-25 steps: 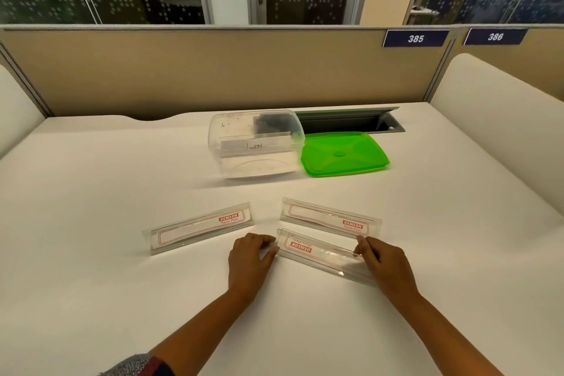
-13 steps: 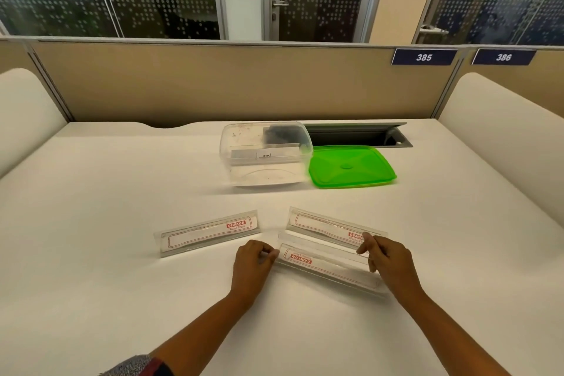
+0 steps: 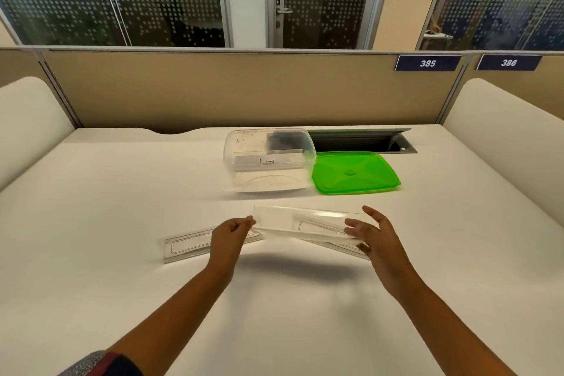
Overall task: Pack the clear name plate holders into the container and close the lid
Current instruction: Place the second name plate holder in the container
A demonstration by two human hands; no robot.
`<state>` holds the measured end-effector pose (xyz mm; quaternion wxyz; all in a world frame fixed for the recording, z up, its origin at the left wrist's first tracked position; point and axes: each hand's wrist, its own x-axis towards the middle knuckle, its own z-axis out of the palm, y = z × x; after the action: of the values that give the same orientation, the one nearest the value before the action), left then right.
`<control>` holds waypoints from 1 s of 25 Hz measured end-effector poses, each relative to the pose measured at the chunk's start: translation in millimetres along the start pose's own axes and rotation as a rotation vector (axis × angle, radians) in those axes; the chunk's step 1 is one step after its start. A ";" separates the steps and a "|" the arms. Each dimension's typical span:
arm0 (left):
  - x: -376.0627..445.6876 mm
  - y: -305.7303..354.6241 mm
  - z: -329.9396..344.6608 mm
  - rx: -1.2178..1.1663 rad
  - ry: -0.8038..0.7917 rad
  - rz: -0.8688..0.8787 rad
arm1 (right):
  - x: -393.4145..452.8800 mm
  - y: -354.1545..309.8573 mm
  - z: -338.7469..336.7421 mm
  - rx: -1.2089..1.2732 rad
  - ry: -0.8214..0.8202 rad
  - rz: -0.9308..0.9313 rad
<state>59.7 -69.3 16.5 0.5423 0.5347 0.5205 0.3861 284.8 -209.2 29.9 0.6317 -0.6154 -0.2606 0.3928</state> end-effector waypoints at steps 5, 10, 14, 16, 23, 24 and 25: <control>13.0 24.7 -10.0 -0.028 -0.036 0.007 | 8.5 -3.5 2.9 0.037 -0.085 -0.031; 22.8 29.5 -16.0 -0.038 -0.050 -0.018 | 24.0 -4.0 11.9 0.001 0.023 -0.030; 29.6 39.1 -18.7 -0.053 -0.076 -0.009 | 47.1 -18.2 23.1 -0.061 0.121 -0.045; 37.4 46.9 -21.5 -0.035 -0.078 0.009 | 59.7 -29.1 28.1 -0.089 0.136 -0.073; 77.8 78.3 -21.9 0.030 0.014 0.078 | 103.0 -62.4 52.0 -0.235 0.163 -0.225; 84.3 82.4 -20.2 0.054 0.032 0.100 | 110.3 -66.5 57.5 -0.235 0.171 -0.243; 90.8 85.7 -18.6 0.077 0.055 0.117 | 117.9 -70.2 62.9 -0.223 0.177 -0.254</control>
<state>67.9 33.7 89.0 0.4831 0.5739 0.5176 0.4115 311.6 -72.3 87.4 0.6247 -0.6757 -0.3217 0.2229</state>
